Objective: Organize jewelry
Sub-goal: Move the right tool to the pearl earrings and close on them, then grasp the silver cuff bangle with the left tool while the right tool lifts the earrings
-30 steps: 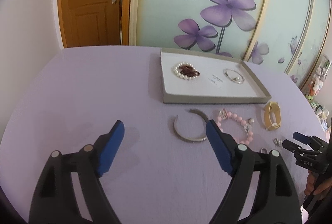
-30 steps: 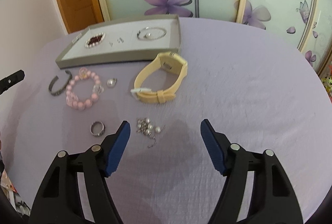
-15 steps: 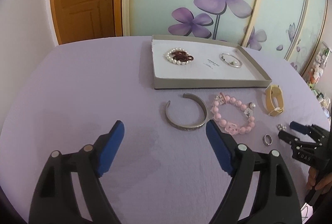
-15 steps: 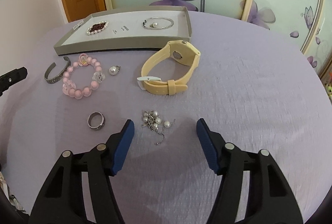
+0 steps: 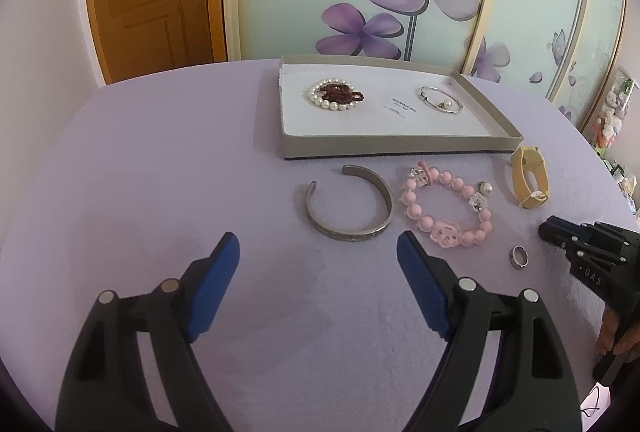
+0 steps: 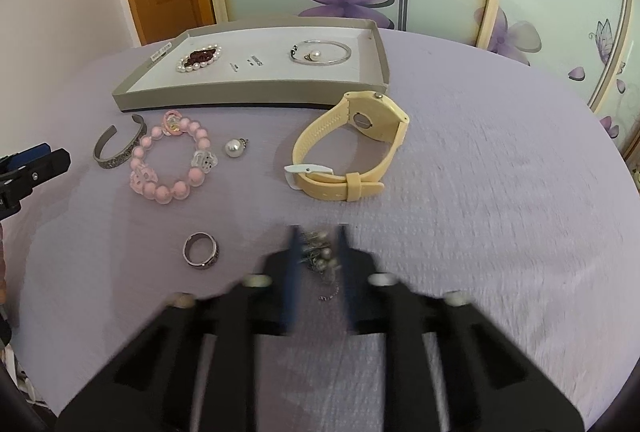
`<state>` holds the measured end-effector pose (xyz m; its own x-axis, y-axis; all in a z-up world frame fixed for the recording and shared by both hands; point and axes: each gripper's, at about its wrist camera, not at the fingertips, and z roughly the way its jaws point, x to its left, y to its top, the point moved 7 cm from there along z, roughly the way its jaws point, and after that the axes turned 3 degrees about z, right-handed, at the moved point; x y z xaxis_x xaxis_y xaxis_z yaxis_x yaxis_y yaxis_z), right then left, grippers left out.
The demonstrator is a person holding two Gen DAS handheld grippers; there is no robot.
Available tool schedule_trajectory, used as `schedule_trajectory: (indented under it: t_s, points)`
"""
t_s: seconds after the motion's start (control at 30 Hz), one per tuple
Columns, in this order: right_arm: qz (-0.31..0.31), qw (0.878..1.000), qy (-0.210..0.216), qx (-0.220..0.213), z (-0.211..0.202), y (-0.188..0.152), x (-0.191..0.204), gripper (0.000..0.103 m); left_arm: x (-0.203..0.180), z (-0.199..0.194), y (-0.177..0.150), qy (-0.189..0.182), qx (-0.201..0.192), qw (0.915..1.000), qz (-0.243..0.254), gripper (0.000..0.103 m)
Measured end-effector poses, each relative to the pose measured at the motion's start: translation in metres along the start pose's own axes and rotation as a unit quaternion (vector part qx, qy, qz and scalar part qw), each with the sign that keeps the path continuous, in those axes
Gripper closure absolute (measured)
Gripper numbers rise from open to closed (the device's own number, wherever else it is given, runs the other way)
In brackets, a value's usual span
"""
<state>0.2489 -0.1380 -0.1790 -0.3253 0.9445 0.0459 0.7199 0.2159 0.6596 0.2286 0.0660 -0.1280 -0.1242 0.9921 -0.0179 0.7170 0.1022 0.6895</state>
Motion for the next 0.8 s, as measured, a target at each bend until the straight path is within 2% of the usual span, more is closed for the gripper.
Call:
schedule_trajectory:
  t_s: [0.1, 0.2, 0.4, 0.57, 0.8]
  points:
    - [-0.009, 1.0, -0.007, -0.001, 0.0, 0.0, 0.002, 0.092, -0.001, 0.003, -0.001, -0.002, 0.006, 1.0, 0.0, 0.022]
    - [0.006, 1.0, 0.004, -0.002, -0.003, 0.001, -0.002, 0.092, -0.003, 0.008, -0.003, -0.001, 0.014, 0.9999, -0.002, 0.022]
    - [0.041, 0.998, 0.031, -0.034, -0.028, 0.016, -0.016, 0.092, -0.01, 0.021, -0.001, 0.005, 0.029, 0.9995, -0.008, 0.02]
    - [0.05, 0.997, 0.039, -0.053, -0.042, 0.028, -0.024, 0.092, -0.012, 0.038, 0.005, 0.017, 0.048, 0.9979, -0.04, 0.02]
    - [0.059, 0.996, 0.04, -0.05, -0.038, 0.028, -0.033, 0.092, -0.016, 0.057, 0.013, 0.023, 0.07, 0.9938, -0.082, 0.02]
